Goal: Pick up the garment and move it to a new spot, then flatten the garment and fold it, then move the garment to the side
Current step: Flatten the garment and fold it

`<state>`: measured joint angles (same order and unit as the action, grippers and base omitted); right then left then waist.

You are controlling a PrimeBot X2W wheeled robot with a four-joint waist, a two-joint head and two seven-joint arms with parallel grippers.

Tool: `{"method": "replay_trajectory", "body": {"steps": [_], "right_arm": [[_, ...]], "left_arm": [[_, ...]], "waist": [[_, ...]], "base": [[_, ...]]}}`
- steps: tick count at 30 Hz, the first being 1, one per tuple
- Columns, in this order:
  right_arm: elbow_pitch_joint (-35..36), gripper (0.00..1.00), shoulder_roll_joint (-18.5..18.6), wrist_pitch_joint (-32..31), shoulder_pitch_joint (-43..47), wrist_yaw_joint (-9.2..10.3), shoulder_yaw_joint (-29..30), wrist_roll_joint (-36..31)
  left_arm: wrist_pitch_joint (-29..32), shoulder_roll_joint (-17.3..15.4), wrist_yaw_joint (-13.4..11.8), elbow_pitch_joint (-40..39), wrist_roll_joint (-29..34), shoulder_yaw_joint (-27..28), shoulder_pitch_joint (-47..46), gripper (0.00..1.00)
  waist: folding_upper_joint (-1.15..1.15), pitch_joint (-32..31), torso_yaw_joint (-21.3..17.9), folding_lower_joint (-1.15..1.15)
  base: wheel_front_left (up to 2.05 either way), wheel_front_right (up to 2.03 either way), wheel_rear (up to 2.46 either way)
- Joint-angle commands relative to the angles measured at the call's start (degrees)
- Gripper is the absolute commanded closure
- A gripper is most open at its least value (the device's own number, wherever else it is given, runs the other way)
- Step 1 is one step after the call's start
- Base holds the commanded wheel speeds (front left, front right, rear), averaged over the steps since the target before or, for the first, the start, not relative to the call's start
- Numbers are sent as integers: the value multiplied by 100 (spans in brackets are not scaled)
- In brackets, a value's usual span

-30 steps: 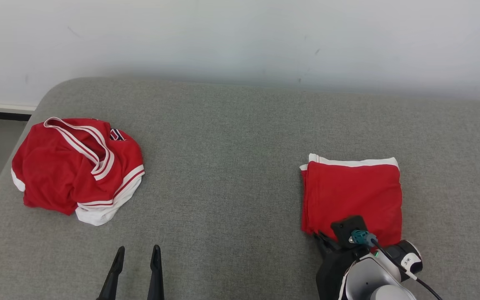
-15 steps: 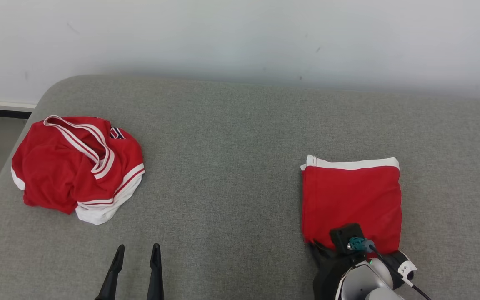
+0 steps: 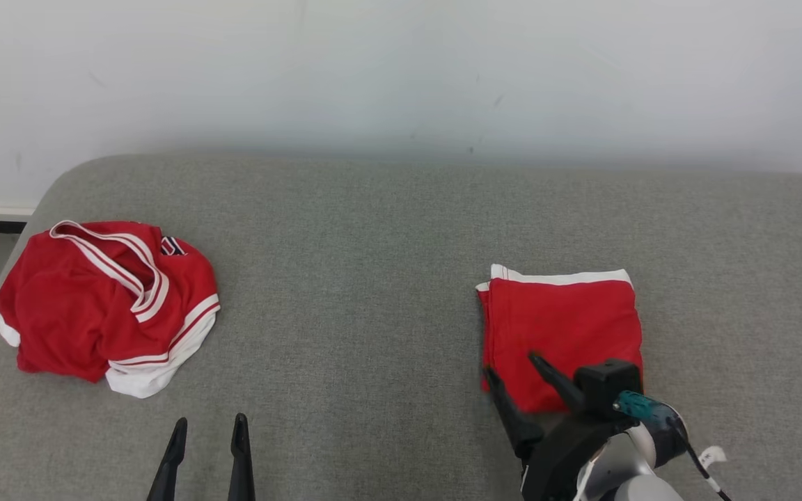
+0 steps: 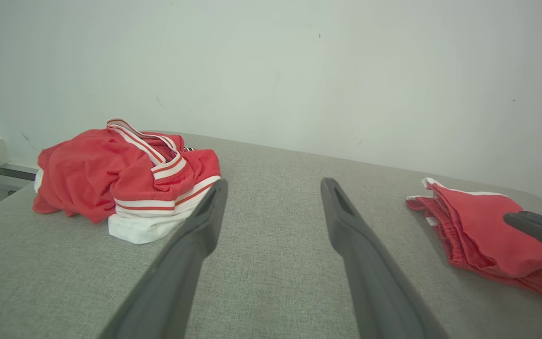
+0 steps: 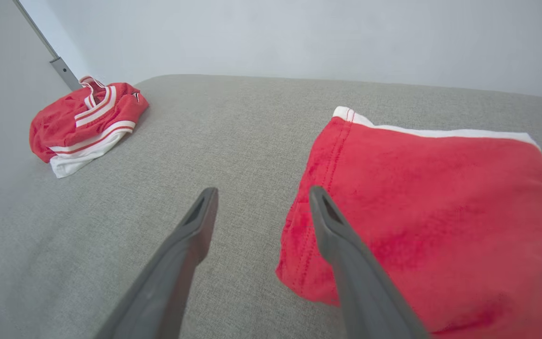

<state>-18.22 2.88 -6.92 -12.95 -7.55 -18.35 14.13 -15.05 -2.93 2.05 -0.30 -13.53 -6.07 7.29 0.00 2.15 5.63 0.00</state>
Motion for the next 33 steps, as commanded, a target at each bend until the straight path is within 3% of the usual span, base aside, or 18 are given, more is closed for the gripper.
{"method": "replay_trajectory", "body": {"steps": [1,10,17,25,33], "right_arm": [[104,0,3,104,125,14,99,-10],[950,0,0,772,1045,14,1458,-143],[1325,0,4,1156,1453,14,1997,-359],[1275,0,45,1431,1652,14,2212,-598],[945,0,244,1529,1584,14,1978,-488]], "left_arm": [[-18,7,-1,-21,41,48,84,0],[-18,8,-65,-96,-30,276,246,0],[-18,8,-12,86,-130,584,324,0],[-18,8,155,493,13,853,91,0],[-18,7,294,738,234,1018,-76,0]], "waist": [[0,-103,-117,0],[0,-320,-421,0],[0,-351,-652,0],[0,-387,-786,0],[0,-437,-864,0]], "base": [[0,0,0],[0,0,0],[0,0,0],[0,0,0],[0,0,0]]}}
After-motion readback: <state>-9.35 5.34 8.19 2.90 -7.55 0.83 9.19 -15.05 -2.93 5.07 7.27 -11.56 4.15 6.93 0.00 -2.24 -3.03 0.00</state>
